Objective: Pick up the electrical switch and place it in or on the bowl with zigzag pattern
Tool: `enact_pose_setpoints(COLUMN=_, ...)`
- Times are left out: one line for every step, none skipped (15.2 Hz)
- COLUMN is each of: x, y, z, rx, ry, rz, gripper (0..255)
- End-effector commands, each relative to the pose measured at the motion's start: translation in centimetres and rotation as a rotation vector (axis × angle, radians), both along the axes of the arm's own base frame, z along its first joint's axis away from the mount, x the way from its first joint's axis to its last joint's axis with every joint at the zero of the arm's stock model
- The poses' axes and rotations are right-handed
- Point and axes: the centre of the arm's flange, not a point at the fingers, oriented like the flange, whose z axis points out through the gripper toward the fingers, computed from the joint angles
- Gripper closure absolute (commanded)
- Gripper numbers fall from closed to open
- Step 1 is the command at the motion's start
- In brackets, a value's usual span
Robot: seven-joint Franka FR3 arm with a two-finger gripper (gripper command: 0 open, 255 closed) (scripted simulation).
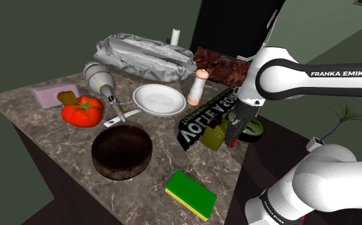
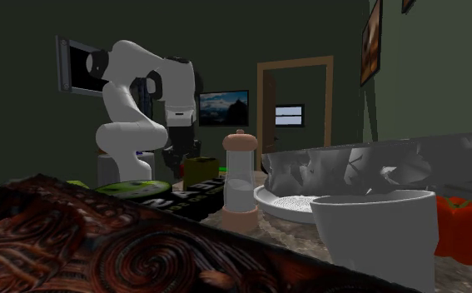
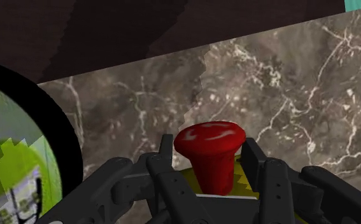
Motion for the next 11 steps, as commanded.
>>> enact_pose_setpoints(x=0.0, y=0.0, z=0.9, rx=0.000, ry=0.000, rz=0.000, gripper=255)
enact_pose_setpoints(x=0.0, y=0.0, z=1.4, rx=0.000, ry=0.000, rz=0.000, gripper=255)
enact_pose_setpoints(x=0.0, y=0.0, z=1.9, rx=0.000, ry=0.000, rz=0.000, gripper=255)
enact_pose_setpoints(x=0.0, y=0.0, z=2.4, rx=0.000, ry=0.000, rz=0.000, gripper=255)
enact_pose_setpoints(x=0.0, y=0.0, z=3.0, rx=0.000, ry=0.000, rz=0.000, gripper=255)
enact_pose_setpoints(x=0.0, y=0.0, z=3.5, rx=0.000, ry=0.000, rz=0.000, gripper=255)
enact_pose_setpoints(x=0.0, y=0.0, z=4.0, rx=0.000, ry=0.000, rz=0.000, gripper=255)
enact_pose_setpoints(x=0.0, y=0.0, z=4.6, rx=0.000, ry=0.000, rz=0.000, gripper=255)
enact_pose_setpoints(x=0.0, y=0.0, z=5.1, rx=0.000, ry=0.000, rz=0.000, gripper=255)
enact_pose_setpoints(x=0.0, y=0.0, z=5.6, rx=0.000, ry=0.000, rz=0.000, gripper=255)
enact_pose_setpoints(x=0.0, y=0.0, z=6.1, rx=0.000, ry=0.000, rz=0.000, gripper=255)
